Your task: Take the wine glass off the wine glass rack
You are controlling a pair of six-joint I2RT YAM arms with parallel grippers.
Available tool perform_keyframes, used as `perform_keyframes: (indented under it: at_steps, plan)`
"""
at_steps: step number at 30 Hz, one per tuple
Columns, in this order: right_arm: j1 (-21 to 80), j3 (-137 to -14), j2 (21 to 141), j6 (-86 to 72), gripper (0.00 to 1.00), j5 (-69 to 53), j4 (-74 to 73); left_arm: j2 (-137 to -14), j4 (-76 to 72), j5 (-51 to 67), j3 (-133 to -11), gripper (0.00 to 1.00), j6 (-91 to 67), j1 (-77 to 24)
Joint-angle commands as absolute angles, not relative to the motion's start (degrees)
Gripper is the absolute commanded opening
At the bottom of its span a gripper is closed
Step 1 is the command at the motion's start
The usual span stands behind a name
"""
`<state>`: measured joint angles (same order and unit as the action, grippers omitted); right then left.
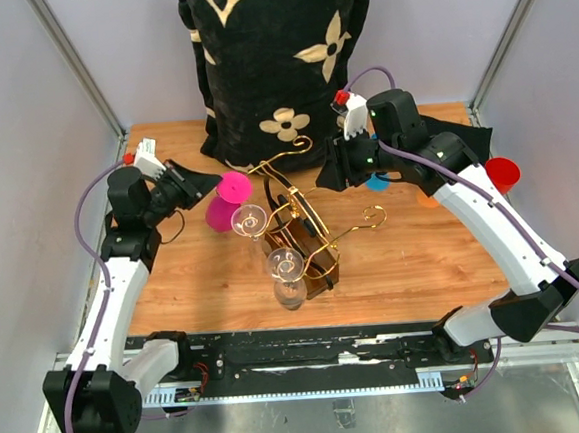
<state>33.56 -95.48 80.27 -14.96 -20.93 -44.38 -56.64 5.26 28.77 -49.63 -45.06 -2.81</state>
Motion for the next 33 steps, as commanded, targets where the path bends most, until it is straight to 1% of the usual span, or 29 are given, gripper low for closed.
perform_keyframes:
  at_steps: [1, 11, 17, 25, 29, 33]
  plan:
    - [33.0, -95.0, 79.4, -14.2, 0.44, -21.2, -43.4, -59.8, -2.8, 34.4, -48.8, 0.01, -49.7, -3.6]
    - [32.4, -95.5, 79.8, -13.9, 0.44, -21.5, -43.8, -67.1, -10.8, 29.7, -54.1, 0.01, -51.8, -3.7]
    - [31.7, -96.2, 79.4, -13.0, 0.44, -21.7, -45.1, -70.6, -10.3, 25.0, -59.6, 0.01, -51.6, -3.3]
    - [30.6, -96.9, 78.5, -11.6, 0.46, -22.4, -46.7, -74.9, 3.2, 15.2, -71.1, 0.01, -40.8, 0.1]
    - [30.5, -96.5, 78.3, -10.6, 0.46, -23.1, -46.7, -78.2, 9.4, 7.1, -76.7, 0.01, -33.3, 0.8]
    - [30.5, -96.0, 78.0, -9.6, 0.47, -24.2, -47.0, -85.1, 18.7, -2.2, -85.1, 0.01, -25.9, 0.8]
